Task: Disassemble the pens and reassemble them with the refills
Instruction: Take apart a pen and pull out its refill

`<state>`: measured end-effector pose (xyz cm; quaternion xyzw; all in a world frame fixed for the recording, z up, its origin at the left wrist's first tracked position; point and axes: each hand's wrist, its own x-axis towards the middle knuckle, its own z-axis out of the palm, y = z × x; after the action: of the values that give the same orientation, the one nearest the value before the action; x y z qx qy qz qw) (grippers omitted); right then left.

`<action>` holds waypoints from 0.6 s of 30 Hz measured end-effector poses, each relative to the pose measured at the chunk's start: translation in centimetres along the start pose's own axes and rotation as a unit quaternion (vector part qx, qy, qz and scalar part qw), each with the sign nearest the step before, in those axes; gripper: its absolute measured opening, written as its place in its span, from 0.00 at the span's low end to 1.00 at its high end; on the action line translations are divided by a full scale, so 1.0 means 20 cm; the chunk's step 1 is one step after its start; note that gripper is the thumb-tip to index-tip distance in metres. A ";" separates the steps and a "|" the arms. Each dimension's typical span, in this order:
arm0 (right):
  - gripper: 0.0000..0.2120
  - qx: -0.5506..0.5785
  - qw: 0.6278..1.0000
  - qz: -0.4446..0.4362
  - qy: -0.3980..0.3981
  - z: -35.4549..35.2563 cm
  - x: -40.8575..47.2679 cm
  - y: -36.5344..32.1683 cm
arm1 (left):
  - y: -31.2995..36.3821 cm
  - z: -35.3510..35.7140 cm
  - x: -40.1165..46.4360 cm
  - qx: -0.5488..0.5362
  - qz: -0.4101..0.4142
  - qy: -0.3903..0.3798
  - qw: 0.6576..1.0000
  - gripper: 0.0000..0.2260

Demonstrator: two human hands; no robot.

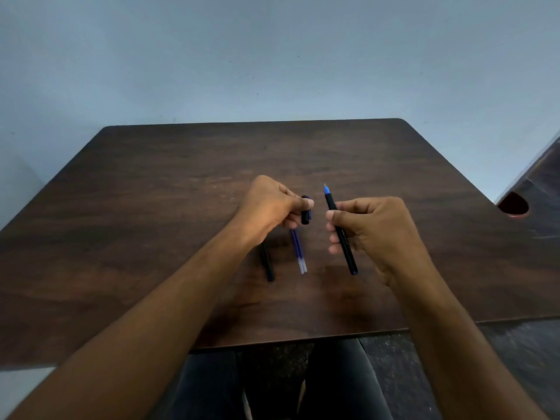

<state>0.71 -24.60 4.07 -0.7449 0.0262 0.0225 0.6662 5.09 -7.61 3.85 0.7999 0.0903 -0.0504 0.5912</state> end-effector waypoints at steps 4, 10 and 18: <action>0.08 -0.006 1.000 0.023 0.016 -0.06 0.01 0.03 | 0.05 0.11 0.04 0.073 -0.024 0.002 0.997 0.09; 0.09 -0.007 0.999 0.047 0.019 -0.13 0.02 0.07 | 0.09 0.21 0.11 0.209 -0.029 -0.005 0.978 0.11; 0.04 -0.019 0.998 0.065 0.005 -0.11 0.04 0.13 | 0.07 0.23 0.15 0.284 -0.021 0.001 0.959 0.13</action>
<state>1.35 -26.98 1.67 -0.7542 0.0779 0.0628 0.6489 8.38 -12.10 3.32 0.9326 0.0901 -0.0858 0.3387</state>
